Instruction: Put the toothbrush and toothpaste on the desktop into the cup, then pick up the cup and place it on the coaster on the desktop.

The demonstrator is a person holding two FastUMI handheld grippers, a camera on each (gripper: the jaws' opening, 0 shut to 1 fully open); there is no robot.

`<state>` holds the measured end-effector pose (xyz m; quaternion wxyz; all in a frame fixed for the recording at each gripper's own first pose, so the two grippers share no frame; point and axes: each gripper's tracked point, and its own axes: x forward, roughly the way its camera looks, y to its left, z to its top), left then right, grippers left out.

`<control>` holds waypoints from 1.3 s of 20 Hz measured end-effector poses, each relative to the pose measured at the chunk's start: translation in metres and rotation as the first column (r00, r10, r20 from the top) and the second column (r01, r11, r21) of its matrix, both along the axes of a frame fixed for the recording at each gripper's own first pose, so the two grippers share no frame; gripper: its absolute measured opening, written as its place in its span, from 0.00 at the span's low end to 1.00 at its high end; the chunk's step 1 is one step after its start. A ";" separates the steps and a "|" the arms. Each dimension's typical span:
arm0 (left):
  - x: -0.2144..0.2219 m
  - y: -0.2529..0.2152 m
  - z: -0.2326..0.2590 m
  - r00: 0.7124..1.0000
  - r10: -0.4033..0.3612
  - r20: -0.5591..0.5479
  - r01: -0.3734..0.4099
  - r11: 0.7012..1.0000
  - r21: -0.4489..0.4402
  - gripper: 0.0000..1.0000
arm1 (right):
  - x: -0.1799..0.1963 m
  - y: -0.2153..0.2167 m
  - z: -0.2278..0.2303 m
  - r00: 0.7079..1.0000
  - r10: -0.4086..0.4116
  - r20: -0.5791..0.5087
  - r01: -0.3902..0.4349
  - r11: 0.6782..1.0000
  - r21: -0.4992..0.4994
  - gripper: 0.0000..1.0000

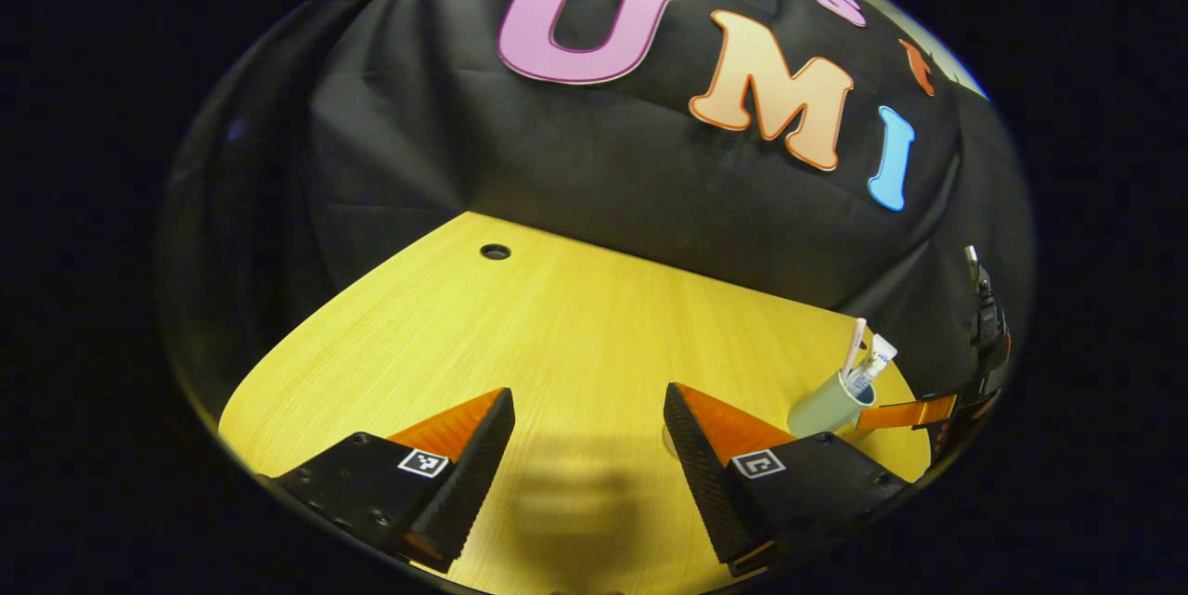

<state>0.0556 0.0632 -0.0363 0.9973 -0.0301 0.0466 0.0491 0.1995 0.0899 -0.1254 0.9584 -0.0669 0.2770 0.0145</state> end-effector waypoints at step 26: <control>-0.023 0.015 -0.030 0.993 0.069 -0.099 -0.072 0.997 -0.025 0.94 | 0.021 -0.008 -0.030 0.983 -0.071 -0.171 0.040 0.983 -0.182 0.27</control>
